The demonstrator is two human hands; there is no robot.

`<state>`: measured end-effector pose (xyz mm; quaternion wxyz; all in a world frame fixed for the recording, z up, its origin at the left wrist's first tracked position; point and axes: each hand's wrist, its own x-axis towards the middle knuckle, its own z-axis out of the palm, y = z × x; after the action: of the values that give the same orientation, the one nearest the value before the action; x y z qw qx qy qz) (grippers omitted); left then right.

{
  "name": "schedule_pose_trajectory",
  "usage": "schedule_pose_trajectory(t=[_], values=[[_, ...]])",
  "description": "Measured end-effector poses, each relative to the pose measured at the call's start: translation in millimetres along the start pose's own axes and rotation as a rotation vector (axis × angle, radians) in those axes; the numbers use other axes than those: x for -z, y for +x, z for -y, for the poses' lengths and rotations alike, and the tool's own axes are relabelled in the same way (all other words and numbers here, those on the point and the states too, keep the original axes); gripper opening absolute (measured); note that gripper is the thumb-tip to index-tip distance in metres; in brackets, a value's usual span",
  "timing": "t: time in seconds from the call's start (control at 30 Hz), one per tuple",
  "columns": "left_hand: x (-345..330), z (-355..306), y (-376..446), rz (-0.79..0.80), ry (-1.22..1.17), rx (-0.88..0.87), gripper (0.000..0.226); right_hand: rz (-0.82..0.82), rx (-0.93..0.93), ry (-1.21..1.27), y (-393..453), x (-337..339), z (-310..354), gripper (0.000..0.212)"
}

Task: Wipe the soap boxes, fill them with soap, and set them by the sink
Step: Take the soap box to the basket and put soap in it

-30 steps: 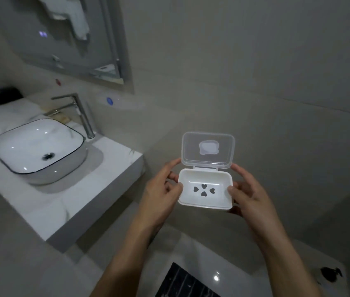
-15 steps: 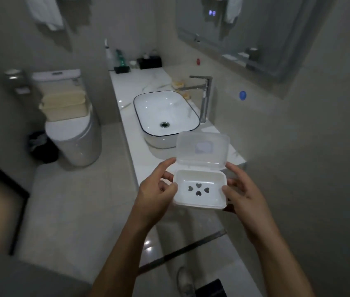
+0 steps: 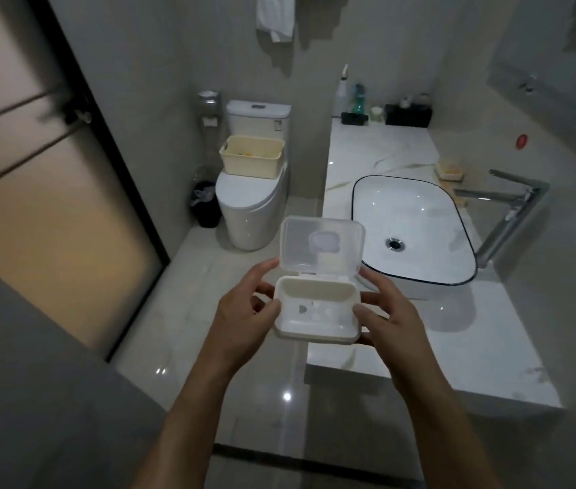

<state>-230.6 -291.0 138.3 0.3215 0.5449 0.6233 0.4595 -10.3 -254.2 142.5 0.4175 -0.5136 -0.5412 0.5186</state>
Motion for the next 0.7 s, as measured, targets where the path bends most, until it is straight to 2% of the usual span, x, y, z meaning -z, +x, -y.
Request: schedule_pose_trajectory(t=[0.2, 0.3, 0.7], values=[[39.4, 27.6, 36.7, -0.127, -0.038, 0.09, 0.056, 0.148, -0.011, -0.042, 63.4, -50.4, 6.5, 0.052], [56.5, 45.7, 73.4, -0.13, -0.03, 0.091, 0.057, 0.163, -0.011, -0.037, 97.9, -75.4, 6.9, 0.053], [109.4, 87.0, 300.7, 0.126, -0.002, -0.006, 0.058, -0.112, -0.006, -0.01, 256.2, -156.0, 28.8, 0.055]])
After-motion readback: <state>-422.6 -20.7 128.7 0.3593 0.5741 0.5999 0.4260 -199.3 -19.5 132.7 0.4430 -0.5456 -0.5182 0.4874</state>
